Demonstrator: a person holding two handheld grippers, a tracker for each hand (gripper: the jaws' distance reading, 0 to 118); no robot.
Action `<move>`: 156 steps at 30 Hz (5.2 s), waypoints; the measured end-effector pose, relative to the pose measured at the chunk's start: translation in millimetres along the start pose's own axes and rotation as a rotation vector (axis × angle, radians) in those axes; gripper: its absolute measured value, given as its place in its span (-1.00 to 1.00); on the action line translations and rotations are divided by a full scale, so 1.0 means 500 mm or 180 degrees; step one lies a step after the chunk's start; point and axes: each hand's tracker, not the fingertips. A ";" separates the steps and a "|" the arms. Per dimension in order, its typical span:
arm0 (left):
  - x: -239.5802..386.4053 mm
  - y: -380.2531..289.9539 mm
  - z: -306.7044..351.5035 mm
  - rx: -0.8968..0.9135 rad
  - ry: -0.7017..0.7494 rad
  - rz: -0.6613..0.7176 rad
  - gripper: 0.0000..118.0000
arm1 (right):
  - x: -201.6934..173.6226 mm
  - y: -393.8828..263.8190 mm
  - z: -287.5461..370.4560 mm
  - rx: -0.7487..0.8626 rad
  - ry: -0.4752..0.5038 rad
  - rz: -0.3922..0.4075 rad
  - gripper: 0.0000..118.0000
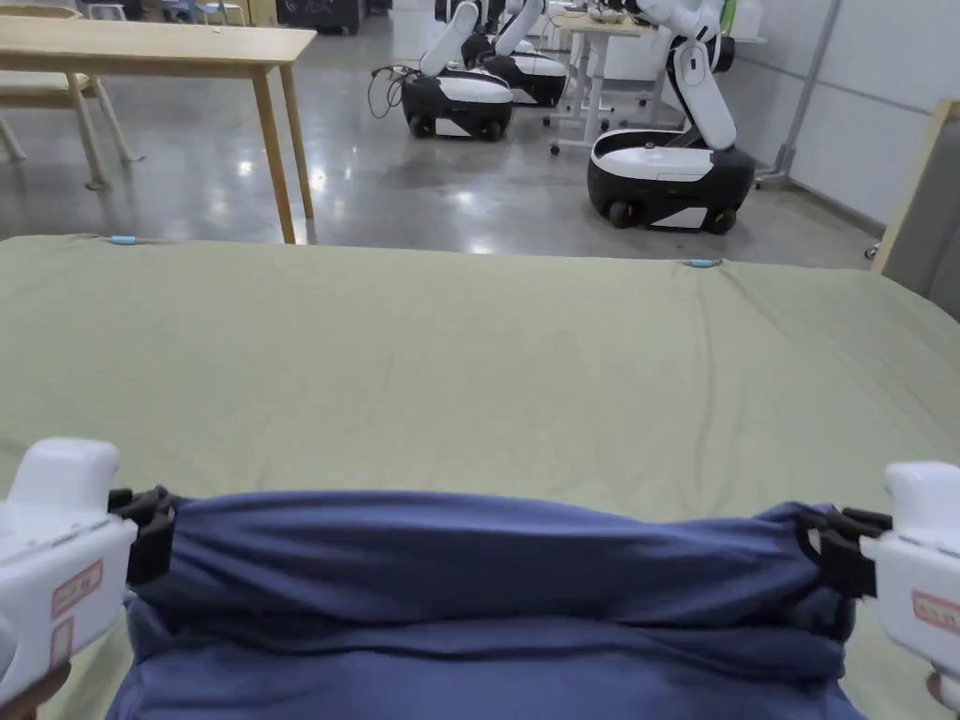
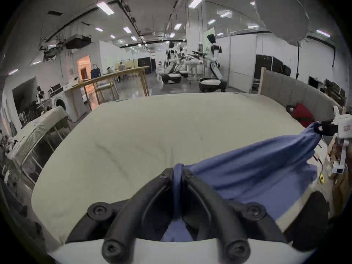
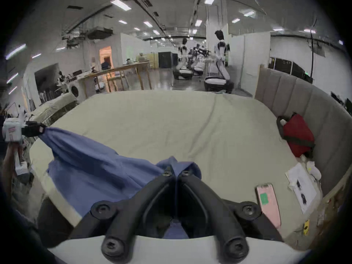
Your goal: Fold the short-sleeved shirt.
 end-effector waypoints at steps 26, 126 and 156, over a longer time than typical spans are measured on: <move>0.221 -0.045 0.015 0.0379 0.0163 -0.0408 -0.99 | -0.246 -0.035 0.033 0.0897 -0.0118 -0.0086 -0.98; 0.014 -0.222 -0.068 -0.0506 -0.1498 0.2444 1.00 | -0.241 -0.125 0.037 0.0387 0.0368 -0.0391 -0.98; 0.259 -0.062 -0.008 0.0270 -0.0869 0.0084 -0.80 | -0.255 -0.112 0.062 0.0357 0.0250 -0.0235 -0.98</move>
